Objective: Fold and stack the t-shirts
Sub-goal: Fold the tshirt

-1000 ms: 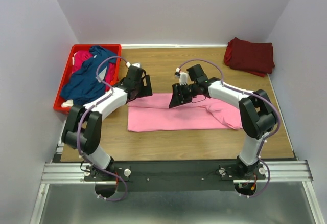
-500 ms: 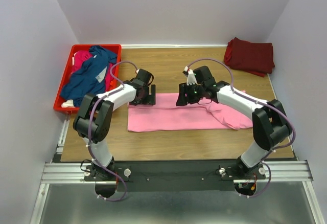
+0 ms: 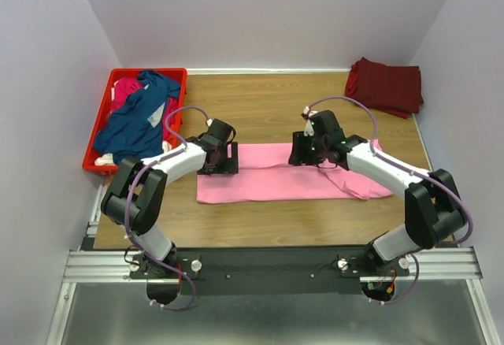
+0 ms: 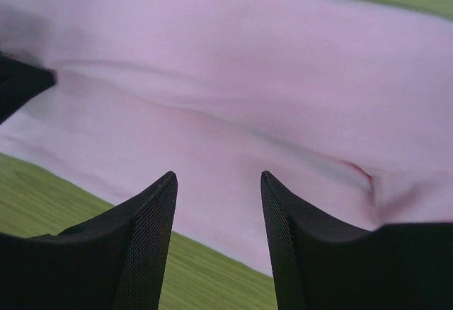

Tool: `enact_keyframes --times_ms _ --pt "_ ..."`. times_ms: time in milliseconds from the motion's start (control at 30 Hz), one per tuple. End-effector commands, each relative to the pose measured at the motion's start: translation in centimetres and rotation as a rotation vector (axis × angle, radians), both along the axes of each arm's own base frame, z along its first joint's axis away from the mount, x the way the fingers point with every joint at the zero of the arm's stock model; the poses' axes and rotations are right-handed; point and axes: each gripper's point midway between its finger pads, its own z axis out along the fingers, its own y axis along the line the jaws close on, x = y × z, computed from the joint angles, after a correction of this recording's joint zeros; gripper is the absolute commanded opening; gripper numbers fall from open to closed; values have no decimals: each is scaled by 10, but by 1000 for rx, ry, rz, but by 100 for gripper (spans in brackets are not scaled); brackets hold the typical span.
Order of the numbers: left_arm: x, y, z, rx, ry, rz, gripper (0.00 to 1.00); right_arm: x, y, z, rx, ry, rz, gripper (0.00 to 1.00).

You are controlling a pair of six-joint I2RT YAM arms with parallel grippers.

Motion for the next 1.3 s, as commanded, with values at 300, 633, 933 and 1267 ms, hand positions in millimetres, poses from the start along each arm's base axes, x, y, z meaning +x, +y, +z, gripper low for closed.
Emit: enact_keyframes --times_ms 300,633,933,1267 --pt "-7 2 12 -63 -77 65 92 1 -110 8 -61 -61 -387 56" --pt "10 0 75 -144 -273 78 92 34 -145 -15 -147 6 -510 53" --pt "19 -6 103 -177 -352 46 92 -10 -127 -51 -91 190 -420 38" --pt "31 -17 100 -180 -353 -2 92 -96 -101 -51 80 387 -339 32"
